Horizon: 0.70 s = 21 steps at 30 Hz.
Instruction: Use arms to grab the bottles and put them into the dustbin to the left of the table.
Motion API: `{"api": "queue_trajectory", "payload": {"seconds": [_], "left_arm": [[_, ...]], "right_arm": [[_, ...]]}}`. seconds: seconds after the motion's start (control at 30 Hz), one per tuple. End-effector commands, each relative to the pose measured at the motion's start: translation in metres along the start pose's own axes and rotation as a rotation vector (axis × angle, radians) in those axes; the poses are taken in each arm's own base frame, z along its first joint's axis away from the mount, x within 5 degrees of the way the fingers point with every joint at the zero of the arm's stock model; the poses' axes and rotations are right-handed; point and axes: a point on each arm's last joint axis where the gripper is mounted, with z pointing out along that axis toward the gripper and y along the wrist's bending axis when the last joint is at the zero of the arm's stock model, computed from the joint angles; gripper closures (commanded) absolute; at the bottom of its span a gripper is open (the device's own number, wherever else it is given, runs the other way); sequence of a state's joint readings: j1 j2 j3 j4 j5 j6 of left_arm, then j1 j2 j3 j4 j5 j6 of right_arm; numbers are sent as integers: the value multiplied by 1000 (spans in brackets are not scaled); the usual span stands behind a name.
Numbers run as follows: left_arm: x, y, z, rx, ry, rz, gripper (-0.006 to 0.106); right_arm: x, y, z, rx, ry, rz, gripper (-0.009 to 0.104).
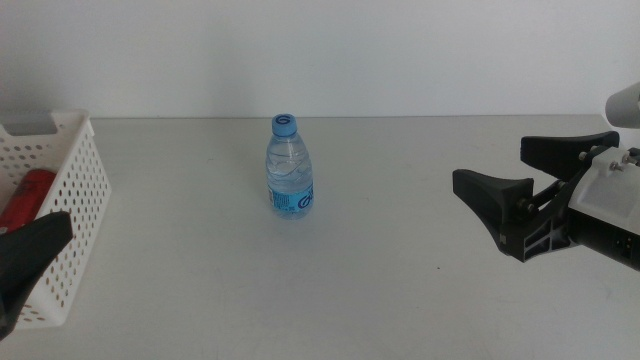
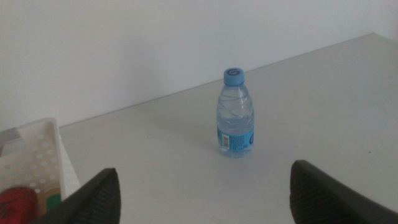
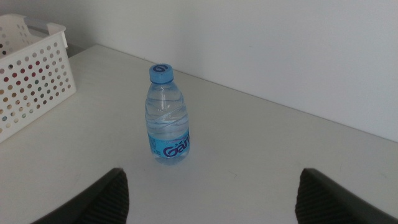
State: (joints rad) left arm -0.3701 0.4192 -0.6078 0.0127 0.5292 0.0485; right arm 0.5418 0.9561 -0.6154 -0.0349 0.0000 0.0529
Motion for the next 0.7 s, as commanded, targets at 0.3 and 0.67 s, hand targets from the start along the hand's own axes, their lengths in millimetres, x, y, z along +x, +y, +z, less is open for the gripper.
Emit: {"api": "queue_trajectory", "payload": {"seconds": [0.3, 0.67], "left_arm": [[-24, -14, 62, 99, -97, -22, 7], [-19, -26, 132, 119, -148, -24, 7]], "right_arm": [[-18, 0, -5, -2, -113, -16, 24], [-18, 0, -5, -2, -113, -16, 24]]}}
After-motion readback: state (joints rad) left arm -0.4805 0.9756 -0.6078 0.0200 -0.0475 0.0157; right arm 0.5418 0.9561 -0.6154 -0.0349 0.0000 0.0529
